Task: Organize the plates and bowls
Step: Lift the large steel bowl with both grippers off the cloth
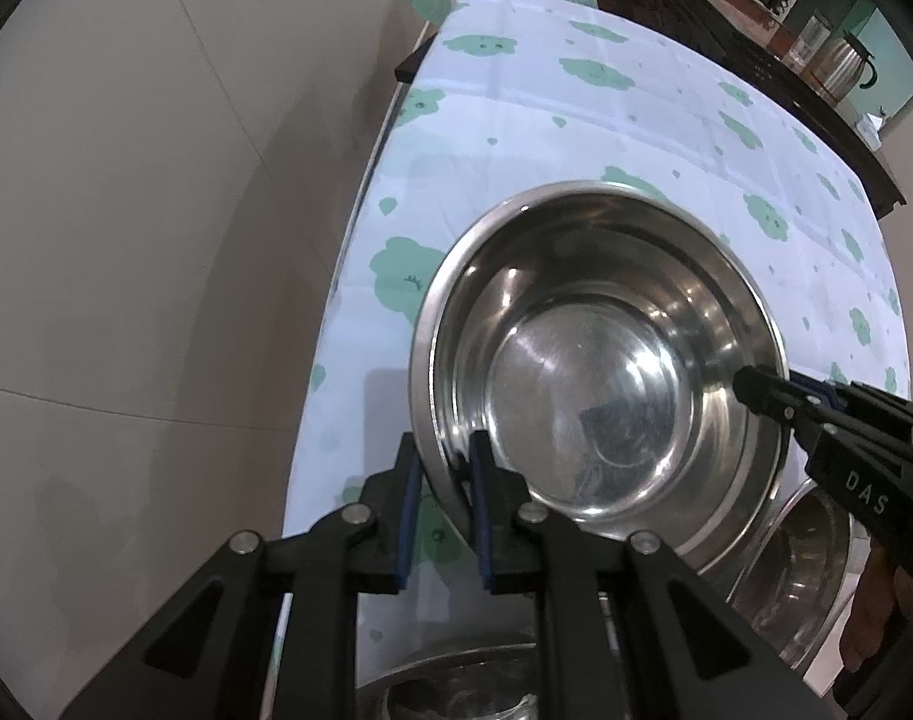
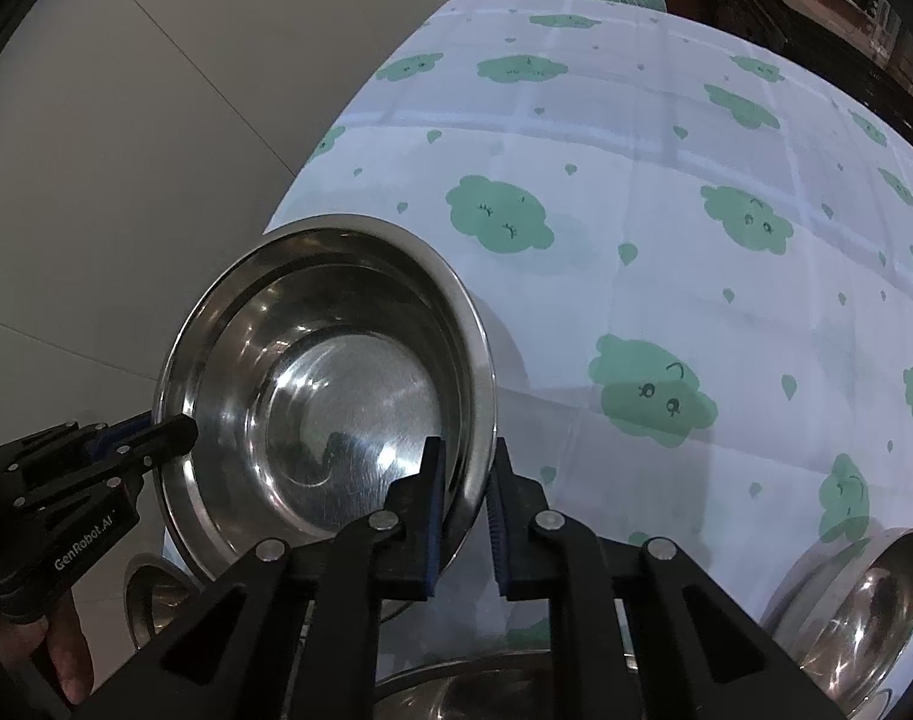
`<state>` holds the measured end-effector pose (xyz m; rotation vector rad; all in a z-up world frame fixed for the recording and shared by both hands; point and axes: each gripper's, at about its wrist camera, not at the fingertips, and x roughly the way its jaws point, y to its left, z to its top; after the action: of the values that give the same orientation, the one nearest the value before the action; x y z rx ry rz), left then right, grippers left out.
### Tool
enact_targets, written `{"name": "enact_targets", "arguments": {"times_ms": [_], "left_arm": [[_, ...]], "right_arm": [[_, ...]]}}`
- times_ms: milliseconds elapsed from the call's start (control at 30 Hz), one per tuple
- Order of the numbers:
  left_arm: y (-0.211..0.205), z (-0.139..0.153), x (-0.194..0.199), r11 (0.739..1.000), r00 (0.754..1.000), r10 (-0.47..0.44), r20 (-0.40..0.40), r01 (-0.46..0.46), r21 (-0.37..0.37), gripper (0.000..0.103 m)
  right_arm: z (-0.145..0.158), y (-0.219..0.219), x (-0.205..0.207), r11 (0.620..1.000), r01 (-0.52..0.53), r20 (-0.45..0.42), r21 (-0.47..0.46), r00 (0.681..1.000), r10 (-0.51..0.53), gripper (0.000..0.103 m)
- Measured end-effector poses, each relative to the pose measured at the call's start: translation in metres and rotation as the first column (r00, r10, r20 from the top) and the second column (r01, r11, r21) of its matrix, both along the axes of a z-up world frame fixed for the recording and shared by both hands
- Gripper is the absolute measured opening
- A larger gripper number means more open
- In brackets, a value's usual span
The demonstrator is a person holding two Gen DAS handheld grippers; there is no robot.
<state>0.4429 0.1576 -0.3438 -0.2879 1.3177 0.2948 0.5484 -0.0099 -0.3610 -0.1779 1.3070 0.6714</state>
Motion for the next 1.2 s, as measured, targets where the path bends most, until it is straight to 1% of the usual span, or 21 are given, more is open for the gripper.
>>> {"name": "enact_targets", "arguments": {"times_ms": [533,733,1200], "left_arm": [[0.006,0.029,-0.015,1.0,0.999,0.023,0.032,-0.023,0.013,0.013],[0.007,0.04,-0.025,0.999,0.999,0.03,0.044,-0.031,0.017,0.013],[0.009,0.055,-0.058,0.999,0.997,0.04,0.063,-0.041,0.025,0.013]], "right_arm": [[0.032,0.001,-0.011,0.999,-0.04,0.04,0.021,0.998,0.039,0.015],[0.046,0.002,-0.022,0.998,-0.056,0.056,0.029,0.997,0.054,0.015],[0.063,0.004,-0.053,0.996,-0.081,0.076,0.031,0.994,0.078,0.015]]}}
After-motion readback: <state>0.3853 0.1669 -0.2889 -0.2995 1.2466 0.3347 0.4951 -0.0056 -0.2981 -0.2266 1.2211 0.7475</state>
